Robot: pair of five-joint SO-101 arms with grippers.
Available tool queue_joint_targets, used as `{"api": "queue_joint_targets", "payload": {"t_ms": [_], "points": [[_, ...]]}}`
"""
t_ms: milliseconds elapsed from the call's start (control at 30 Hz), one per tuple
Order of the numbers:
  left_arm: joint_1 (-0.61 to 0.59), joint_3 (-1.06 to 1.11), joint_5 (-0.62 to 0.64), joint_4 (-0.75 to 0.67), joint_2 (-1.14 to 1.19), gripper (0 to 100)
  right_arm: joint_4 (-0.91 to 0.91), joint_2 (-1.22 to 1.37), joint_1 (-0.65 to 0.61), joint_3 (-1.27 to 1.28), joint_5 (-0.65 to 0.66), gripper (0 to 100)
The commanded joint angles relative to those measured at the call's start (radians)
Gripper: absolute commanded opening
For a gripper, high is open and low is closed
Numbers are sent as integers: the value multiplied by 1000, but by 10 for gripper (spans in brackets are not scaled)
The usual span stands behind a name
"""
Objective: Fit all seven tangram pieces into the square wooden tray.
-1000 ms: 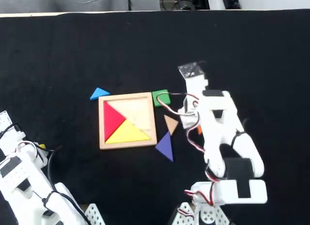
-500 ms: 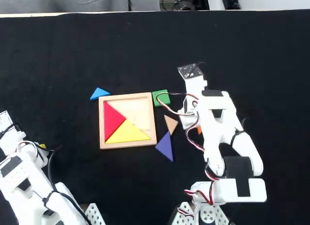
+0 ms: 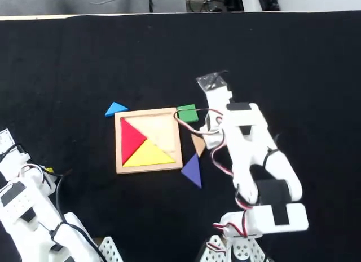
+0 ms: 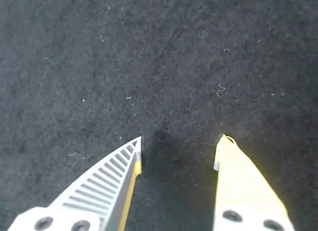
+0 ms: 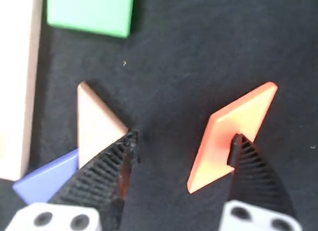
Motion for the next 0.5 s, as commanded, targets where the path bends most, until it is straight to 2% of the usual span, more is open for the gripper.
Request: {"api": "queue_joint_targets", "payload": {"t_ms": [0,367,467], "points": [[7,-25,-5,-11,-18,242,-15,31,64,-53,12,276],[7,-25,-5,-11,-18,242,-20,39,81,-48,58,273],[7,-25,-5,-11,-18,242,-34,39,81,-48,61,229]]}}
